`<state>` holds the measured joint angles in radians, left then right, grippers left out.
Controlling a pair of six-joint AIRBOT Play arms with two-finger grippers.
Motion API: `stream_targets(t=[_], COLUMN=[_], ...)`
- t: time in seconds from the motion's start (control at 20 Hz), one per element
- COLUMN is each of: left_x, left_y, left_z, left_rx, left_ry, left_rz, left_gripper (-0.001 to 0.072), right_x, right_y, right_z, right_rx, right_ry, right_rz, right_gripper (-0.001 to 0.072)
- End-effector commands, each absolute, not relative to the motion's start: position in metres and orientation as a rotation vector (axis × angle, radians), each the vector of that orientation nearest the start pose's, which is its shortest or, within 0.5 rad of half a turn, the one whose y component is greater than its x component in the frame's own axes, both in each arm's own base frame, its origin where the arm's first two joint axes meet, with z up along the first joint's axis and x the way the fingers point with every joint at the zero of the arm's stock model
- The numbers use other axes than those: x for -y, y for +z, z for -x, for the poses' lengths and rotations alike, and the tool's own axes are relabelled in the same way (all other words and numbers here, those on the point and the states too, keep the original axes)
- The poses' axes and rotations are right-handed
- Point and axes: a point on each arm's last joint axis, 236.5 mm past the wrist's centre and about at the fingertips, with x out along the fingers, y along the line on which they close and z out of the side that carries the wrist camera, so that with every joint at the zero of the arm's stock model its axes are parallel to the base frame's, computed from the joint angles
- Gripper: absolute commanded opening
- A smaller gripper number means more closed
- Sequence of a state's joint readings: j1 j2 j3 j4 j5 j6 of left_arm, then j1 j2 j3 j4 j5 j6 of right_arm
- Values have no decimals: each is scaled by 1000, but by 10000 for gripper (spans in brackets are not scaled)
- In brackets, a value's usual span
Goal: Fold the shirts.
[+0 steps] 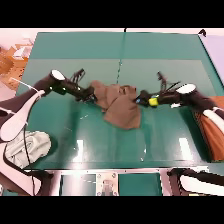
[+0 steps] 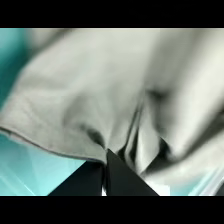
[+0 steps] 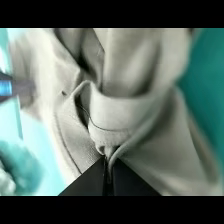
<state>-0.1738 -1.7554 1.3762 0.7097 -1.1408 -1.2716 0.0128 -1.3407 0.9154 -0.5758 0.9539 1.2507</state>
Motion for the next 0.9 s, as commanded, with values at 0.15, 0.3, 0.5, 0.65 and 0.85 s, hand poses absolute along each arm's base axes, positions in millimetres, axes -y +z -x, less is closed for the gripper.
stream_targets(t=[0.15,0.3,0.5,0.65,0.85], left_x=[200,189,158,102,56], left_y=[166,301,432,495,501], left_z=[-464,-444,-384,-335,-289], left_rx=[-937,-625,-314,-124,-115], left_ry=[-654,-661,-587,-375,-207], left_rz=[374,318,209,137,60], left_gripper=[20,19,20,20,20], right_x=[-64,-36,-17,-8,-25], right_y=[186,279,376,435,470], right_z=[-411,-392,-346,-309,-282], right_rx=[-748,-528,-282,-129,-49], right_ry=[470,432,352,261,264], right_rz=[-679,-569,-420,-354,-278], right_gripper=[14,14,14,14,14])
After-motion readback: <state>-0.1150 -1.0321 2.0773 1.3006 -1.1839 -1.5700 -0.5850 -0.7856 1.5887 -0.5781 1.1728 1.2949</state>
